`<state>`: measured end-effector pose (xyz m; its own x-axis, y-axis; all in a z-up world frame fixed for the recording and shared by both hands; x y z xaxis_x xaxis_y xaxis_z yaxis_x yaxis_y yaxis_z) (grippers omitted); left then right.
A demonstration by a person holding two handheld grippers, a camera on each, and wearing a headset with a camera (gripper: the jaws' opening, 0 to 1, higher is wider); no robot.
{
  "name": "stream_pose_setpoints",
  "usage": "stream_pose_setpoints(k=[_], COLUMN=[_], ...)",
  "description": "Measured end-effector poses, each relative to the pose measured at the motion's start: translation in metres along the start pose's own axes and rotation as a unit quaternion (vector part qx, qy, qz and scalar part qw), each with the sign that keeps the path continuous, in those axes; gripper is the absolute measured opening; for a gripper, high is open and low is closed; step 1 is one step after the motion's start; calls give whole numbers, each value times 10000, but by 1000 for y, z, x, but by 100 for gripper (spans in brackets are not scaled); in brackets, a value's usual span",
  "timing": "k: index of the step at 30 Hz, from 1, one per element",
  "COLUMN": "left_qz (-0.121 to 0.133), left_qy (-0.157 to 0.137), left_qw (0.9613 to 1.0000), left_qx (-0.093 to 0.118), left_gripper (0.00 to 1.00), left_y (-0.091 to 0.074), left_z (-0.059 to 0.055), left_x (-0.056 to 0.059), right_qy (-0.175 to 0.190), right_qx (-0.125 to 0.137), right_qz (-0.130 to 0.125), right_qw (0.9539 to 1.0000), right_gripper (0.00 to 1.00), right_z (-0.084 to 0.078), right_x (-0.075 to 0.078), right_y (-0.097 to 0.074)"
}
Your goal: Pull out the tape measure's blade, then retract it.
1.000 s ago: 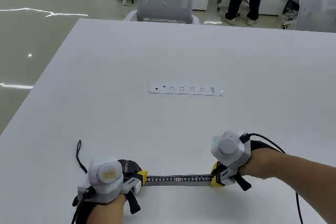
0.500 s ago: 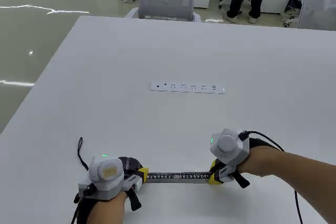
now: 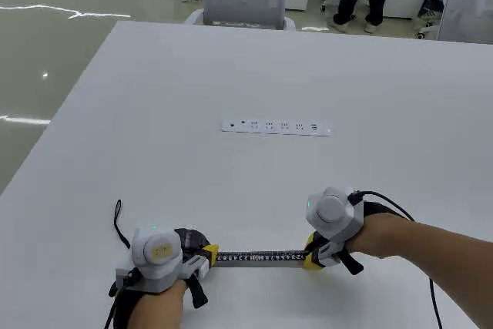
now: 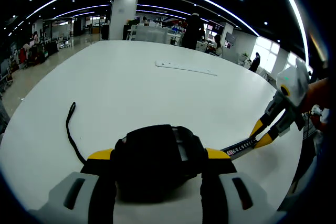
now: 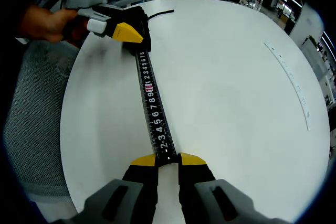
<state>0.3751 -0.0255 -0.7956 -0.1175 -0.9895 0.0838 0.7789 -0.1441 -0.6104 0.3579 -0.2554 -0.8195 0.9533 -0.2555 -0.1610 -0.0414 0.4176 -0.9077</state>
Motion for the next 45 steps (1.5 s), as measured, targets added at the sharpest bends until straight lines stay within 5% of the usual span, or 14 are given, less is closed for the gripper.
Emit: stream_pose_setpoints(k=[45], left_qz=[-33], left_qy=[-100], left_qw=[9999], left_qx=[-18], left_gripper=[62], left_y=[0], left_z=[0], left_x=[0], right_qy=[-198], right_qx=[130], right_qz=[53], right_qw=[9997], right_gripper=[13], right_z=[28], right_x=[-7], right_y=[12])
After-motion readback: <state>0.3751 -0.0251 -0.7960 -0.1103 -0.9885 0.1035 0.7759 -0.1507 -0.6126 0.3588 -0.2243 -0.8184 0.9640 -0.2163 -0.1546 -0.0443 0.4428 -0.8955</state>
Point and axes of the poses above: the centre of the closed fingertips' face, and the gripper's own axes: y roughly forward along the fingers, x roughly to its right, z roughly out of its top, the point moved 2 cm from there along -y, roughly backward along the fingers, and after that the axes turned 7 degrees about z, right-handed, at the moved point
